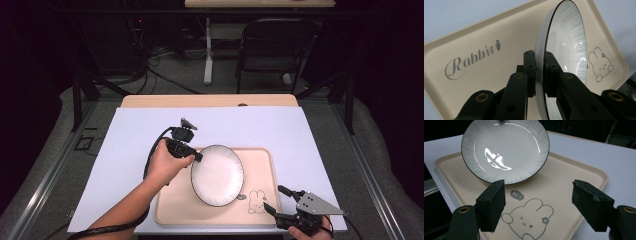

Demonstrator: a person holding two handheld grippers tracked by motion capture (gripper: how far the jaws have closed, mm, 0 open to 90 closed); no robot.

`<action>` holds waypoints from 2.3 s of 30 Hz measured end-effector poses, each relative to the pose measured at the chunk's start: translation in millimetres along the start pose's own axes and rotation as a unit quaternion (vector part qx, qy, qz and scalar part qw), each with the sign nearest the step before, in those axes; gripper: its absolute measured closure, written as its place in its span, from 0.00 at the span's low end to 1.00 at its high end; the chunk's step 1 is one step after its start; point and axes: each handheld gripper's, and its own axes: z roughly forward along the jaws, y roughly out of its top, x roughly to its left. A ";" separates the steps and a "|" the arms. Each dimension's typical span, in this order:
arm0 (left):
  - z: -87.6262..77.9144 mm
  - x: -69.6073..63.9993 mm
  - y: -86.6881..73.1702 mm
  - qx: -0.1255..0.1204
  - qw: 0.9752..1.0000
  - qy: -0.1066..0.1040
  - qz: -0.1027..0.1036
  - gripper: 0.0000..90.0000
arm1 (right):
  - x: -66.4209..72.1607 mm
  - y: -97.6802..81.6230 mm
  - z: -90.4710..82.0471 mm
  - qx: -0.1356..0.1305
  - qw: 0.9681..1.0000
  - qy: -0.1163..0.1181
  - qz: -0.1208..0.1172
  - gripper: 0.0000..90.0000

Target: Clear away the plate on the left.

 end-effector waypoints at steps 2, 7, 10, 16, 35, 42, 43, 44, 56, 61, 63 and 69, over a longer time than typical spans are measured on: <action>2.1 0.2 -1.3 0.004 1.000 -0.002 0.001 0.92 | 0.3 0.0 -0.1 0.000 1.000 0.000 0.000 0.29; 7.3 1.9 -4.8 0.007 1.000 -0.001 -0.002 0.92 | 0.3 0.0 -0.1 0.000 1.000 0.000 0.000 0.29; 8.9 4.9 -6.0 0.007 1.000 -0.005 -0.010 0.92 | 0.3 0.0 -0.1 0.000 1.000 0.000 0.000 0.29; 12.5 11.8 -10.2 0.009 1.000 0.002 -0.016 0.93 | 0.3 0.0 0.0 0.000 1.000 0.000 0.001 0.29; 24.5 32.7 -23.2 0.010 0.999 0.001 -0.051 0.95 | 0.4 0.0 0.2 0.000 1.000 0.000 0.001 0.29; 28.2 41.4 -28.6 0.008 0.997 -0.013 -0.070 0.95 | 0.3 0.0 0.3 0.000 1.000 0.000 0.002 0.29; 29.3 44.1 -30.2 0.008 0.997 -0.015 -0.070 0.95 | 0.4 0.0 0.3 0.001 1.000 0.000 0.001 0.29; 30.2 44.8 -31.0 0.008 0.997 -0.017 -0.076 0.95 | 0.4 0.0 0.4 0.001 1.000 0.000 0.001 0.29; 40.5 55.8 -37.6 0.010 0.995 -0.022 -0.097 0.93 | -0.7 -0.7 -0.8 0.000 1.000 -0.004 0.003 0.29; 42.5 58.2 -39.6 0.013 0.995 -0.022 -0.098 0.93 | -0.9 -0.9 -0.4 0.001 1.000 -0.003 0.004 0.29; 45.2 60.5 -41.4 0.015 0.995 -0.022 -0.099 0.92 | -0.9 -0.8 -0.1 0.001 1.000 -0.003 0.004 0.29; 50.7 64.0 -44.7 0.015 0.994 -0.024 -0.107 0.92 | -0.7 -0.8 -0.8 0.000 1.000 -0.004 0.002 0.29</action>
